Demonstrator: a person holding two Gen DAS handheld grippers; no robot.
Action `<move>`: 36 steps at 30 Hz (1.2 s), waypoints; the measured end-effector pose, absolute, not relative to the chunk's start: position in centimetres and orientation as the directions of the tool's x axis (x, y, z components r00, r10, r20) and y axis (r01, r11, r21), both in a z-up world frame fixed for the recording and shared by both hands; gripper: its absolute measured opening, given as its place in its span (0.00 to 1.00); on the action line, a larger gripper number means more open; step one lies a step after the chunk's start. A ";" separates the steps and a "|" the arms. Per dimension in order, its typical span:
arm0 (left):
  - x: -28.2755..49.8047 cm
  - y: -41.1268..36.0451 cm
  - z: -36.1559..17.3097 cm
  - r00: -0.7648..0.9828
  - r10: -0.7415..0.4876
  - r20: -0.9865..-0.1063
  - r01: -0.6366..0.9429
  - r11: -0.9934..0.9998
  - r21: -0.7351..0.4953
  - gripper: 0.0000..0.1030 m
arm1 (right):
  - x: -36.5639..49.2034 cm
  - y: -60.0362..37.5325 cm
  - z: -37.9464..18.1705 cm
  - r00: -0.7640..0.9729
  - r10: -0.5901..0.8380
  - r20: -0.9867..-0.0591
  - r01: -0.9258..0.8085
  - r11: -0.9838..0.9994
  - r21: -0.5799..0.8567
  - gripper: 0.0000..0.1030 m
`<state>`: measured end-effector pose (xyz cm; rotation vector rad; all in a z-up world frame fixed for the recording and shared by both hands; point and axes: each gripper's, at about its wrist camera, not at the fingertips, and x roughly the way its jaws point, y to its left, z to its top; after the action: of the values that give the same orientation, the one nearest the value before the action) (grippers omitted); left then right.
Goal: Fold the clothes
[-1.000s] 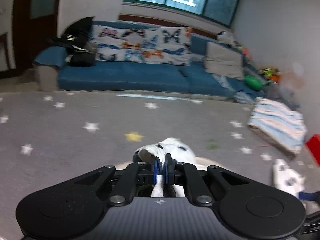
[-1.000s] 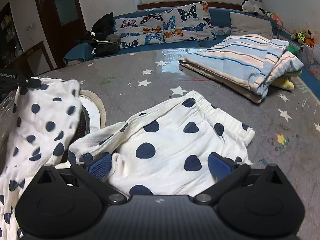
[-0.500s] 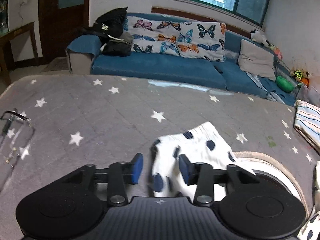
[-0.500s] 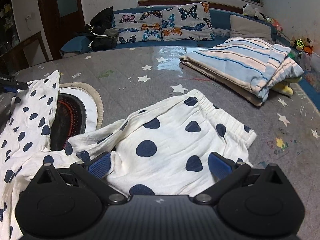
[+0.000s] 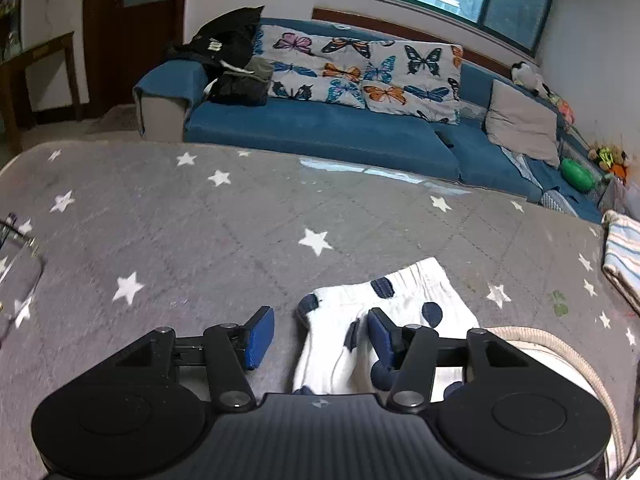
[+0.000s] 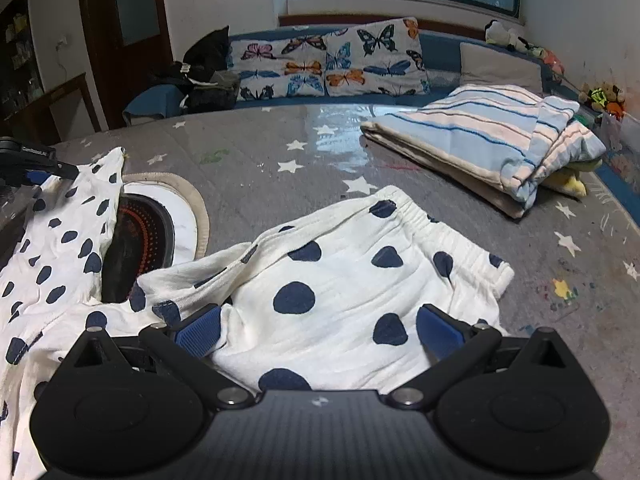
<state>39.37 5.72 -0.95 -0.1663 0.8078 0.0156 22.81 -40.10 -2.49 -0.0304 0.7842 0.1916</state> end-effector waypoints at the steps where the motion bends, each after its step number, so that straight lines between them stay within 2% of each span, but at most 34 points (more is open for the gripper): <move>1: 39.5 5.5 -1.0 0.694 -0.050 -0.718 -0.065 0.989 -0.131 0.42 | 22.7 -40.1 -2.6 0.700 0.159 -0.696 -0.182 0.982 0.042 1.00; 2: 39.6 5.3 -1.1 0.697 -0.047 -0.715 -0.054 0.991 -0.118 0.35 | 22.5 -40.0 -2.7 0.709 0.159 -0.687 -0.181 0.983 0.040 1.00; 8: 39.6 4.5 -1.5 0.719 -0.048 -0.693 -0.020 0.996 -0.090 0.17 | 22.1 -39.9 -2.9 0.733 0.153 -0.662 -0.174 0.984 0.035 1.00; 16: 39.3 5.7 -1.4 0.727 0.015 -0.686 -0.081 0.995 -0.065 0.17 | 22.0 -40.1 -2.7 0.743 0.167 -0.648 -0.180 0.982 0.047 1.00; 21: 39.2 6.5 -1.4 0.730 0.054 -0.681 -0.119 0.992 -0.050 0.17 | 22.8 -40.2 -0.6 0.748 0.201 -0.632 -0.205 0.976 0.069 1.00; 30: 38.2 8.7 -1.2 0.726 0.085 -0.683 -0.152 0.988 -0.038 0.19 | 28.8 -38.9 -1.3 0.620 0.189 -0.762 -0.231 0.972 0.053 1.00; 36: 37.8 9.7 -1.3 0.719 0.103 -0.688 -0.169 0.985 -0.029 0.22 | 32.3 -36.2 -2.2 0.560 0.200 -0.804 -0.304 0.952 0.025 1.00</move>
<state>37.84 9.66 -1.34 -0.0923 0.7541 0.1505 32.32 -36.21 -2.18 -0.1211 0.9305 0.2975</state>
